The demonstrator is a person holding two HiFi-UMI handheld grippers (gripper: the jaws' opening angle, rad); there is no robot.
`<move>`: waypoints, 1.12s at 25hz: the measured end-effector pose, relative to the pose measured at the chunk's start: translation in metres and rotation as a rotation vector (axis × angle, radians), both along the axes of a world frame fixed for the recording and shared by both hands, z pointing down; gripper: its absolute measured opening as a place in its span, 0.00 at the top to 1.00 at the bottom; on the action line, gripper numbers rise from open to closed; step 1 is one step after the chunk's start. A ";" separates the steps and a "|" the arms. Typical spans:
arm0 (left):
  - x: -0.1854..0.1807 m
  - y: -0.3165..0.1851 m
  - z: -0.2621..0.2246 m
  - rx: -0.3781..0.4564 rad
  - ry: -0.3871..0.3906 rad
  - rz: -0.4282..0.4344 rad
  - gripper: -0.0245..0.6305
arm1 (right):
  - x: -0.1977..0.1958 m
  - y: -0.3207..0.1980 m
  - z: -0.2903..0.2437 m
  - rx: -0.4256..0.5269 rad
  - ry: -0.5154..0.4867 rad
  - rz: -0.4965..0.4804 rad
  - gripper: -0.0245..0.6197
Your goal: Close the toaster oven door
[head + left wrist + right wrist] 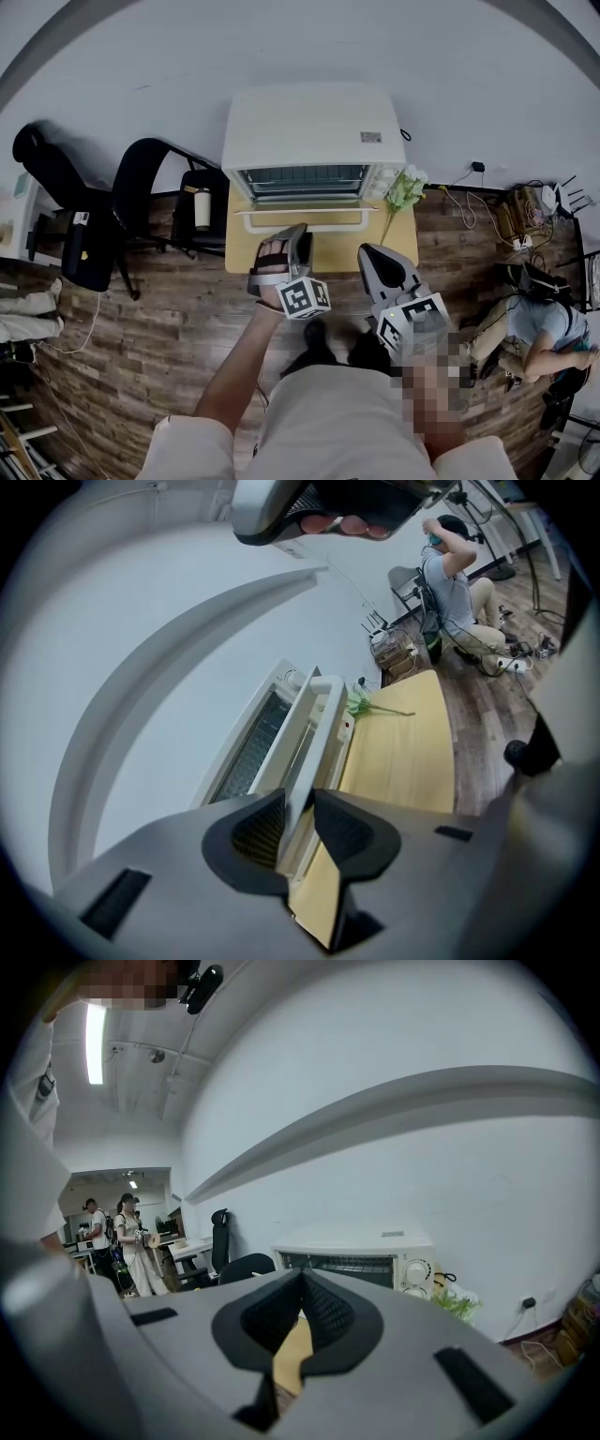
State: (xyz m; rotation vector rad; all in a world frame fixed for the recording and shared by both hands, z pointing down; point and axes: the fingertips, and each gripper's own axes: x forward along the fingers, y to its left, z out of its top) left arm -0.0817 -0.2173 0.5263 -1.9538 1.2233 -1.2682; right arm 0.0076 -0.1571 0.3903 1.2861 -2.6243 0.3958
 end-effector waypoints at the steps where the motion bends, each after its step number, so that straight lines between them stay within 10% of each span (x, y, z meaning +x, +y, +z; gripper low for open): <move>1: 0.000 -0.001 -0.001 0.000 -0.001 0.003 0.82 | 0.000 -0.001 -0.001 0.002 0.001 0.001 0.96; 28: -0.003 -0.053 -0.031 0.030 0.024 -0.004 0.81 | 0.002 -0.020 -0.010 0.021 -0.012 0.029 0.96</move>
